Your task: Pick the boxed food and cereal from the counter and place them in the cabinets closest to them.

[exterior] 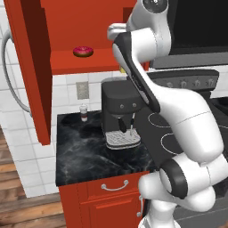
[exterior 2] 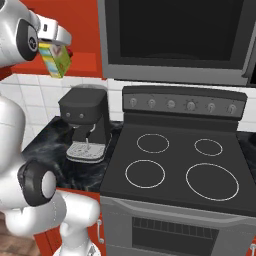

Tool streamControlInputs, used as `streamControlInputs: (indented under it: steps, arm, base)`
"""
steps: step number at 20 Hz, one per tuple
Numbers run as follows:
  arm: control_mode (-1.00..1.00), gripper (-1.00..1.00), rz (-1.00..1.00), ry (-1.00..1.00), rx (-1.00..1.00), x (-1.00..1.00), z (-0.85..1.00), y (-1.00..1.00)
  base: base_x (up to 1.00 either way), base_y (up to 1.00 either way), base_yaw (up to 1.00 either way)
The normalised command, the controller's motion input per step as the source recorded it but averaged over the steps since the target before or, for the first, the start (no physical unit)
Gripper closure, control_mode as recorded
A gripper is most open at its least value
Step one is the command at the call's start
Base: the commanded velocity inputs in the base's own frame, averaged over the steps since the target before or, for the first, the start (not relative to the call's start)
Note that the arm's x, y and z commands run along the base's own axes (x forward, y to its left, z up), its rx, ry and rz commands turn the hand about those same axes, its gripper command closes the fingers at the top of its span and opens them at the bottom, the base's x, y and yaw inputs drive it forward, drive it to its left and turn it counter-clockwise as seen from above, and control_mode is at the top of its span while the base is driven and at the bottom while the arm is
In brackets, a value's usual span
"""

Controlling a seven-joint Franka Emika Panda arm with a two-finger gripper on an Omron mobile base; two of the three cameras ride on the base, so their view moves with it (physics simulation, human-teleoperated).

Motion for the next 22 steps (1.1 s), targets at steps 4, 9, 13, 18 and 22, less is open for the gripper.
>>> streamControlInputs:
  steps: [4, 9, 13, 18, 22]
  arm:
    - [-1.00, 1.00, 0.00, -0.02, 0.00, 0.39, 0.00, 0.00]
    - [-1.00, 1.00, 0.00, 0.00, 0.00, 0.34, 0.00, 0.00]
    - [-1.00, 1.00, 0.00, 0.00, 0.00, 0.25, 0.01, 0.00]
    - [-1.00, 1.00, 0.00, 0.00, 0.00, 0.05, 0.00, 0.00]
    - [-1.00, 1.00, 0.00, 0.00, 0.00, 0.01, 0.00, 0.00]
  base:
    - [0.00, 0.00, 0.00]
    - [0.00, 0.00, 0.00]
    - [0.00, 0.00, 0.00]
    - [0.00, 0.00, 0.00]
    - [0.00, 0.00, 0.00]
